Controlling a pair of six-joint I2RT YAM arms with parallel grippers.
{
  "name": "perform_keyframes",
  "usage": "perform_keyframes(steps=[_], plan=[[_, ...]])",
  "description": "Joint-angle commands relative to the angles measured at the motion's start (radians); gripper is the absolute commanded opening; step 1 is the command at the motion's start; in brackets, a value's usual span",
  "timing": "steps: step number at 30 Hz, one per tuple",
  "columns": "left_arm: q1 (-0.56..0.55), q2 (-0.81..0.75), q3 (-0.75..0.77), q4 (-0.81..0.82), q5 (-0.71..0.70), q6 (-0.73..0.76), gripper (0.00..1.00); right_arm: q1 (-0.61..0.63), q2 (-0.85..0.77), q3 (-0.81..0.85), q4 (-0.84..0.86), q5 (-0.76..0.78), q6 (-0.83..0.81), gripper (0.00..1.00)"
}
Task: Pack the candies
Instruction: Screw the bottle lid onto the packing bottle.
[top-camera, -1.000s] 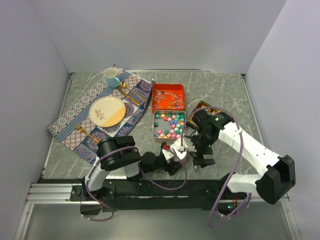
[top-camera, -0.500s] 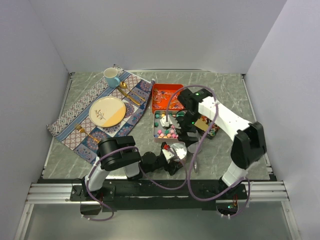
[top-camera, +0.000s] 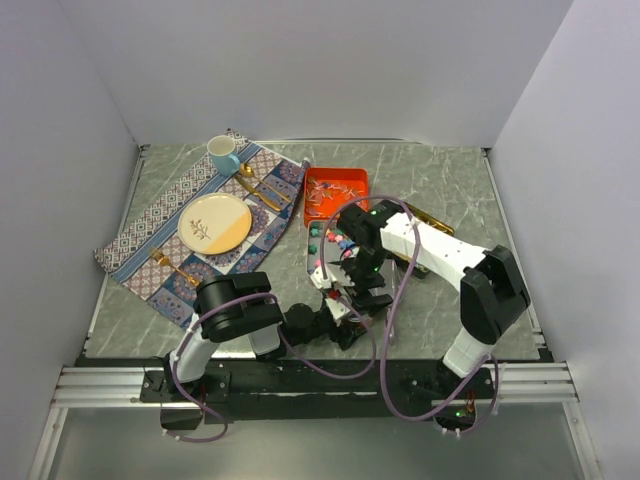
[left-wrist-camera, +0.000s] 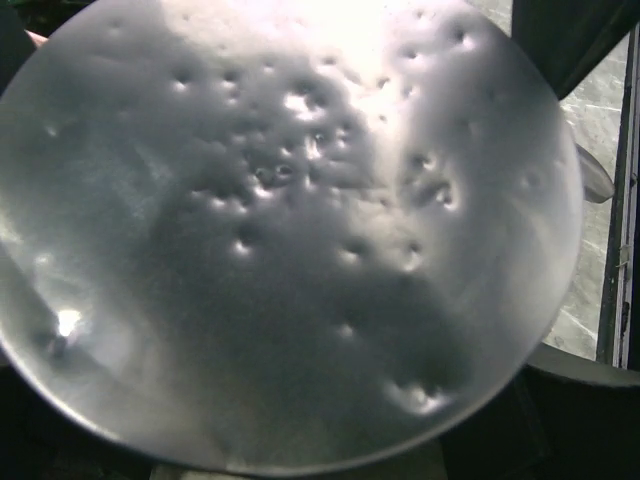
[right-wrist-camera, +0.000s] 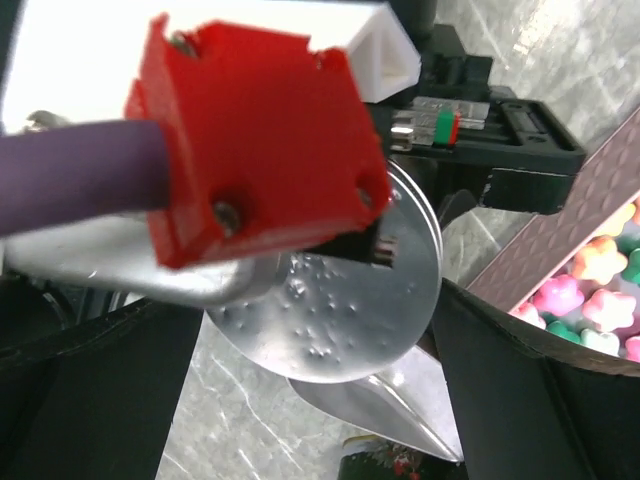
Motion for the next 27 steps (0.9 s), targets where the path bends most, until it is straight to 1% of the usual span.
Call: perform_keyframes(steps=[1,3,9,13,16,20,24,27], plan=[[0.007,0.052,-0.008,-0.219,-0.047,-0.069,0.01,0.012,-0.067,-0.081,-0.154,0.04,0.043,1.0],[0.013,0.055,-0.003,-0.234,-0.041,-0.085,0.01,0.009,-0.092,-0.128,-0.152,0.051,0.064,1.0],[0.021,0.062,0.003,-0.25,-0.046,-0.106,0.01,0.004,-0.256,-0.274,-0.152,0.022,0.145,1.0],[0.022,0.068,0.009,-0.262,-0.038,-0.119,0.01,0.004,-0.365,-0.351,-0.15,0.002,0.207,1.0],[0.022,0.074,0.013,-0.262,-0.033,-0.119,0.01,0.004,-0.409,-0.397,-0.147,0.005,0.221,1.0],[0.022,0.08,0.015,-0.257,-0.027,-0.119,0.01,-0.016,-0.428,-0.411,-0.088,0.005,0.247,1.0],[0.022,0.08,0.013,-0.251,-0.024,-0.111,0.01,-0.02,-0.397,-0.353,-0.028,-0.026,0.271,1.0],[0.021,0.074,0.006,-0.241,-0.012,-0.1,0.01,-0.022,-0.4,-0.323,-0.011,-0.06,0.245,1.0]])
